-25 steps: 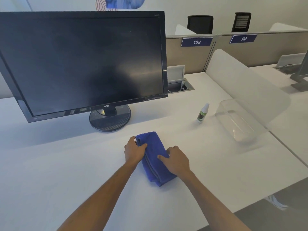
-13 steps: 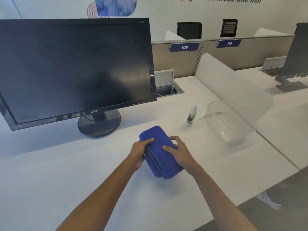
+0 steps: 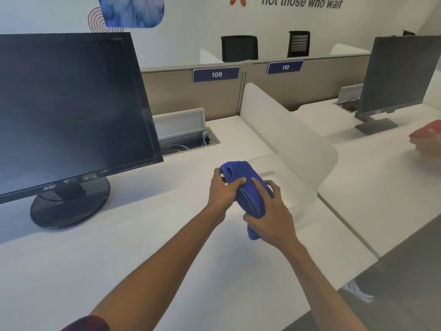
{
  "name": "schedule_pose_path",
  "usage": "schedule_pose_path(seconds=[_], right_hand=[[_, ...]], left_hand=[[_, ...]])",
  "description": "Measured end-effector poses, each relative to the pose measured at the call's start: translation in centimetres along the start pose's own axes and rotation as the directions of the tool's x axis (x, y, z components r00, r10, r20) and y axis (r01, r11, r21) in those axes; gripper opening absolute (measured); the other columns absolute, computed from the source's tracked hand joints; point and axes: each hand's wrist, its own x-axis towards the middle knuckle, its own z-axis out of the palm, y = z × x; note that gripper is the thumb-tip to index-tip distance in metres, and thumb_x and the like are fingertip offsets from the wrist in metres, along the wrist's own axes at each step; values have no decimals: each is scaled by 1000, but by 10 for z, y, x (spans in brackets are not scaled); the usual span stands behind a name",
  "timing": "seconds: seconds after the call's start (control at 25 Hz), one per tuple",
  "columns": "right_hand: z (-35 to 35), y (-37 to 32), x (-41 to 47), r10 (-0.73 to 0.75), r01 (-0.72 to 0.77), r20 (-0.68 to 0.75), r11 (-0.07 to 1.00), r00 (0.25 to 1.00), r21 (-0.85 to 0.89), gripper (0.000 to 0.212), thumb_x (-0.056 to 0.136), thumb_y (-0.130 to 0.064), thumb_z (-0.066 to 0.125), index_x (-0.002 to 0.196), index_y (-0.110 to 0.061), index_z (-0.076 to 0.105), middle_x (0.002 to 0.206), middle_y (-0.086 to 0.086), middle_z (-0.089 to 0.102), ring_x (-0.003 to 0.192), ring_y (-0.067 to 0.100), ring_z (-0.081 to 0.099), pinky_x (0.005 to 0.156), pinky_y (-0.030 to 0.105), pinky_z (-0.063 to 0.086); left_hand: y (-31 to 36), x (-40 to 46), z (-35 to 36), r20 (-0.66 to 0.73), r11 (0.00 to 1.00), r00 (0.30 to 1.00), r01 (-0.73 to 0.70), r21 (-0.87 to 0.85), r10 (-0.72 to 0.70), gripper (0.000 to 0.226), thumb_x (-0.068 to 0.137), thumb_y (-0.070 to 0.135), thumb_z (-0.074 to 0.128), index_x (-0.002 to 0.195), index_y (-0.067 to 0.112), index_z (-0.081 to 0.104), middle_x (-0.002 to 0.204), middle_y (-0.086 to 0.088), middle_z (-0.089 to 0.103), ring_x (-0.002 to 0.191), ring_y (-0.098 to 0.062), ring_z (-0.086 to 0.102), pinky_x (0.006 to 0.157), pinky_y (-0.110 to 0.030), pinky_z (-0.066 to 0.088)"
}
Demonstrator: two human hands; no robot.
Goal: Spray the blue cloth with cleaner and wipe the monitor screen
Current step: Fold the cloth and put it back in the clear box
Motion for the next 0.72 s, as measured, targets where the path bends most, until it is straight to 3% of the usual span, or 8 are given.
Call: schedule_pose_path(seconds=[0.16,0.28,0.36,0.48,0.56,0.72], right_hand=[[-54,36,44,139,-140,-14,989,990,-39,78,74,-37,70,143,-35,32,131,-10,48,98,18,59,76,35,50],[-66,56,79,202,-195,68,976,977,-97,61,75,-35,70,124,-26,36,92,-5,59,74,21,60,68,36,52],[-64,67,99,211,-185,134,965,968,-186,53,77,-35,71,114,-22,35,83,-4,56,69,22,56,65,34,47],[-55,78,120,215,-152,221,951,951,-271,49,80,-36,69,109,-18,33,83,0,56,71,25,56,62,33,42],[-46,85,128,216,-139,258,948,942,-287,50,82,-37,68,112,-15,34,88,2,58,75,25,58,62,33,43],[-23,102,129,244,-121,398,943,884,-310,59,86,-59,60,126,-18,46,115,1,60,97,23,60,79,34,45]], left_hand=[[13,49,61,9,953,995,-99,286,101,40,81,23,72,112,19,48,103,-2,61,94,-23,63,80,-40,58],[11,83,89,51,827,990,-140,544,134,41,80,21,68,115,13,48,105,-7,61,90,-25,61,76,-36,54],[2,102,97,96,717,987,-162,678,133,40,80,19,65,116,12,48,105,-10,63,88,-28,61,73,-36,52],[-14,122,98,149,538,980,-195,820,129,36,80,23,62,111,10,51,102,-11,64,89,-30,61,78,-41,52],[-24,130,94,186,367,969,-235,900,162,34,82,28,61,109,10,53,105,-10,61,98,-30,56,82,-41,48],[-40,132,83,268,99,923,-305,947,278,43,83,31,61,120,11,53,119,-9,50,111,-28,43,86,-38,38]])
